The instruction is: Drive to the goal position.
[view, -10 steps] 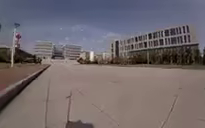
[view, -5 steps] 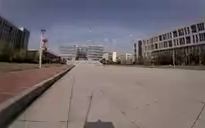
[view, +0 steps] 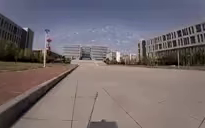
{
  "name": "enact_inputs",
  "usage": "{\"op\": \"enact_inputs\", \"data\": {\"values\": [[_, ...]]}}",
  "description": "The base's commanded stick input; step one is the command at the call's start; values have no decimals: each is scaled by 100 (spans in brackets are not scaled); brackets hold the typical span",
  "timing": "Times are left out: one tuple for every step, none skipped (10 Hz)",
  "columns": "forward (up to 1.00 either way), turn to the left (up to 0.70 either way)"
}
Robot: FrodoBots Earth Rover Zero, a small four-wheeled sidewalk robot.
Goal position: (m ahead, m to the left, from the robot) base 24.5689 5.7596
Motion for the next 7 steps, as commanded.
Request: {"op": "enact_inputs", "data": {"values": [[70, 1], [70, 1], [70, 1], [70, 1], [70, 1], [70, 1], [70, 26]]}}
